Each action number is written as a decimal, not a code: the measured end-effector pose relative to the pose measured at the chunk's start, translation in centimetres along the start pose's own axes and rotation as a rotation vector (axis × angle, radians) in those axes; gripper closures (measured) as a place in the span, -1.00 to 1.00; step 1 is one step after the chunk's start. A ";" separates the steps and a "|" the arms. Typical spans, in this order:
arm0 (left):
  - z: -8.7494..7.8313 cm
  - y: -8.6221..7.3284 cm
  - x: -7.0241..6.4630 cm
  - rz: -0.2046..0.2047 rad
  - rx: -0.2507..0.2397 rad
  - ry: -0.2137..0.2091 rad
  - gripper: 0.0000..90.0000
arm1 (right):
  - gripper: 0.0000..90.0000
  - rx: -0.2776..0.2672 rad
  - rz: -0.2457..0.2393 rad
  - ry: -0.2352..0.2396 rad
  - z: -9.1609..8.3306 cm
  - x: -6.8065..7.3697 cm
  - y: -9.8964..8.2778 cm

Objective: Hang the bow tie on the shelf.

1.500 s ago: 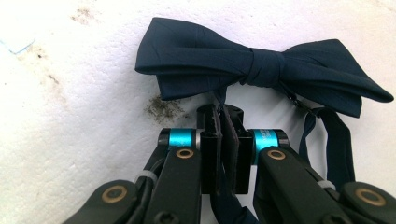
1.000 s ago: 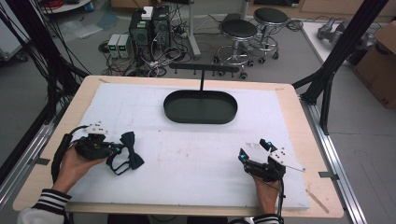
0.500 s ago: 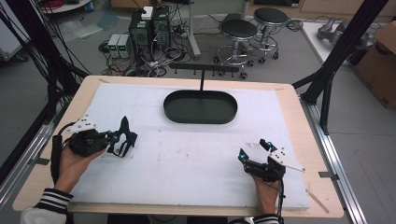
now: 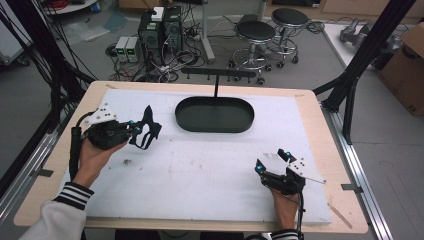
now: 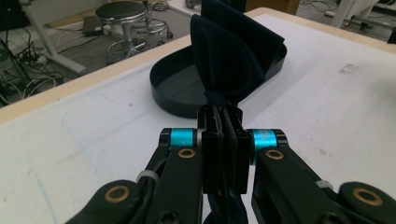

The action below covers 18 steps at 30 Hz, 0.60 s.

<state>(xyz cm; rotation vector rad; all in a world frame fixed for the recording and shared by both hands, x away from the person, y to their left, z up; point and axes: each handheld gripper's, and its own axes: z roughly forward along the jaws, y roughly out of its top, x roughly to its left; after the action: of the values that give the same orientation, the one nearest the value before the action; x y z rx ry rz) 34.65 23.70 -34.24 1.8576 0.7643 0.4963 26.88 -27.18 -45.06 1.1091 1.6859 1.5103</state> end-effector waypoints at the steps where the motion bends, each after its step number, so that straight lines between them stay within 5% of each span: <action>1: 0.3 0.4 -0.1 0.004 -0.008 -0.007 0.92 | -0.79 0.000 -0.003 0.000 0.0 0.0 0.0; 6: 2.1 2.2 -0.7 0.066 -0.043 -0.024 0.92 | -0.79 0.002 0.001 0.002 0.0 0.0 0.0; 18: 5.9 5.9 -0.9 0.052 -0.091 -0.057 0.92 | -0.79 0.001 0.000 0.000 0.0 0.0 0.0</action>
<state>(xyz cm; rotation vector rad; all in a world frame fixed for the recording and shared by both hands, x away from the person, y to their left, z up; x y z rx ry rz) 39.45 17.60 -31.15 1.8029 0.6460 0.5008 26.87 -27.22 -45.06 1.1089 1.6869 1.5100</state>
